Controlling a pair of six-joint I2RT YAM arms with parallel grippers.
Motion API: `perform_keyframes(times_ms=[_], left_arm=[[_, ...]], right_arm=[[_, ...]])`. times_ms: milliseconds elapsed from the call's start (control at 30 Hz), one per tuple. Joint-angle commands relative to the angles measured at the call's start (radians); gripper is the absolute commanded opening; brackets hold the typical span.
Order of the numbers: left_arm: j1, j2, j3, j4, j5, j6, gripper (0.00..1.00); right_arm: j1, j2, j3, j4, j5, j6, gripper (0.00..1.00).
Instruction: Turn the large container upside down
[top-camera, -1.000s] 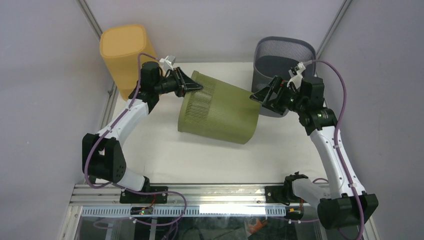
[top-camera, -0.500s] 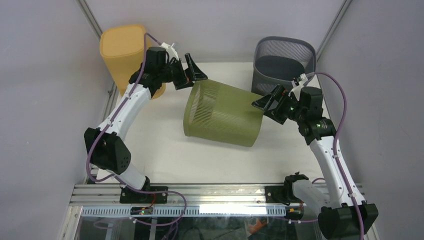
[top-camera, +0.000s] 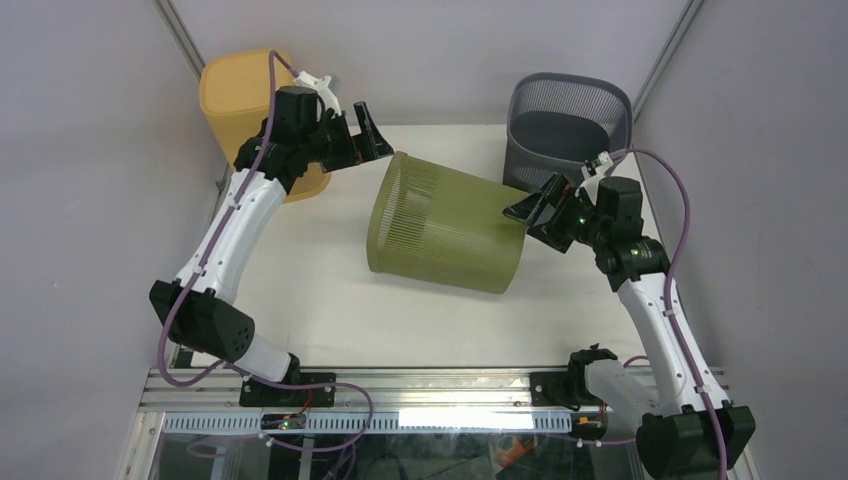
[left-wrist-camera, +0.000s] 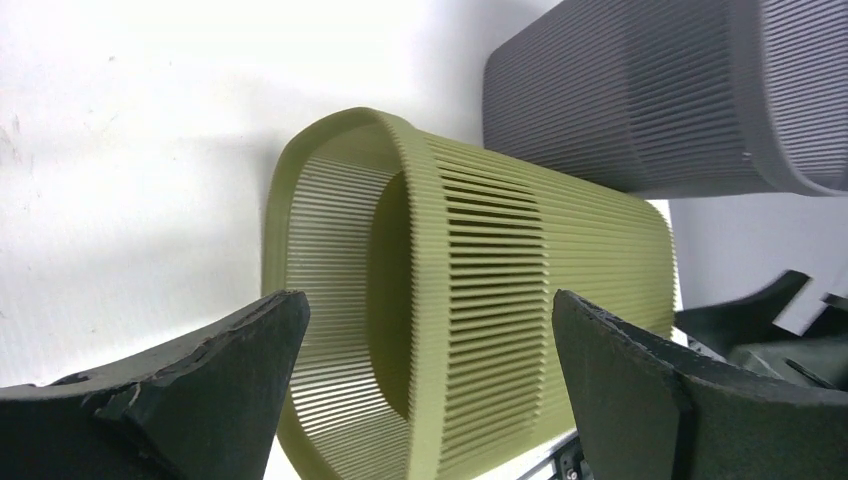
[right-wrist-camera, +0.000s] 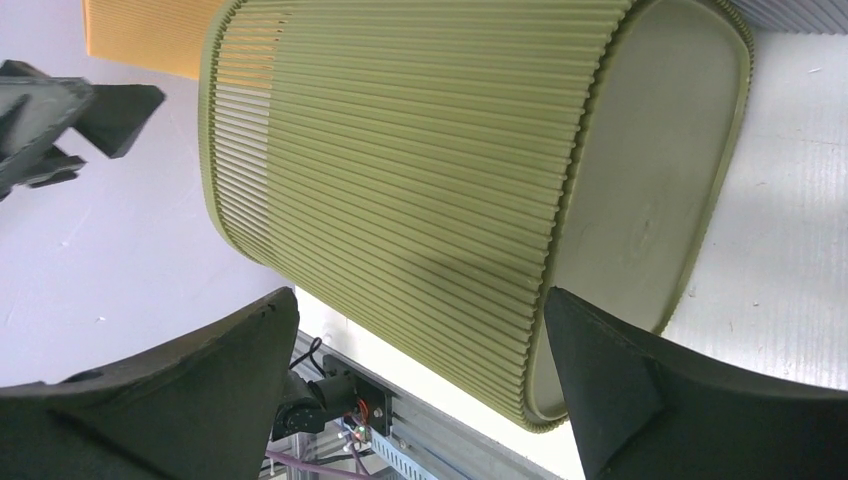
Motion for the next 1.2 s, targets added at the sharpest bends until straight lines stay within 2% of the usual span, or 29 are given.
perform_keyframes(times_ms=[0, 100, 167, 300, 433, 700, 767, 900, 967, 1067, 1167], left_arm=[[-0.007, -0.103, 0.054, 0.02, 0.097, 0.016, 0.99], [-0.024, -0.152, 0.003, 0.071, 0.237, -0.009, 0.99], [-0.036, -0.153, -0.029, 0.082, 0.273, -0.01, 0.99], [-0.038, -0.144, -0.105, 0.073, 0.242, -0.006, 0.99], [-0.037, -0.137, -0.121, 0.04, 0.125, -0.031, 0.99], [-0.037, -0.119, -0.184, 0.076, 0.157, -0.03, 0.99], [-0.037, -0.125, -0.196, 0.083, 0.157, -0.029, 0.99], [-0.038, -0.139, -0.204, 0.088, 0.144, -0.024, 0.99], [-0.039, -0.142, -0.207, 0.084, 0.139, -0.016, 0.99], [-0.038, -0.142, -0.215, 0.066, 0.103, 0.002, 0.96], [-0.039, -0.13, -0.222, 0.046, 0.065, 0.025, 0.89]], right_arm=[[-0.004, 0.007, -0.01, 0.076, -0.053, 0.022, 0.97], [-0.003, 0.01, -0.01, 0.097, -0.075, 0.033, 0.97], [-0.003, 0.01, -0.007, 0.106, -0.085, 0.037, 0.97], [-0.002, 0.015, -0.005, 0.146, -0.124, 0.058, 0.97], [-0.003, 0.009, 0.011, 0.205, -0.188, 0.121, 0.97], [-0.002, -0.007, 0.013, 0.373, -0.264, 0.262, 0.96], [-0.002, -0.017, 0.033, 0.306, -0.215, 0.203, 0.96], [-0.003, -0.01, 0.105, -0.044, 0.052, 0.043, 0.96], [-0.003, -0.013, 0.095, -0.136, 0.119, -0.01, 0.96], [-0.003, -0.032, 0.026, -0.129, 0.063, -0.057, 0.92], [-0.002, -0.028, -0.053, 0.006, -0.127, -0.023, 0.77]])
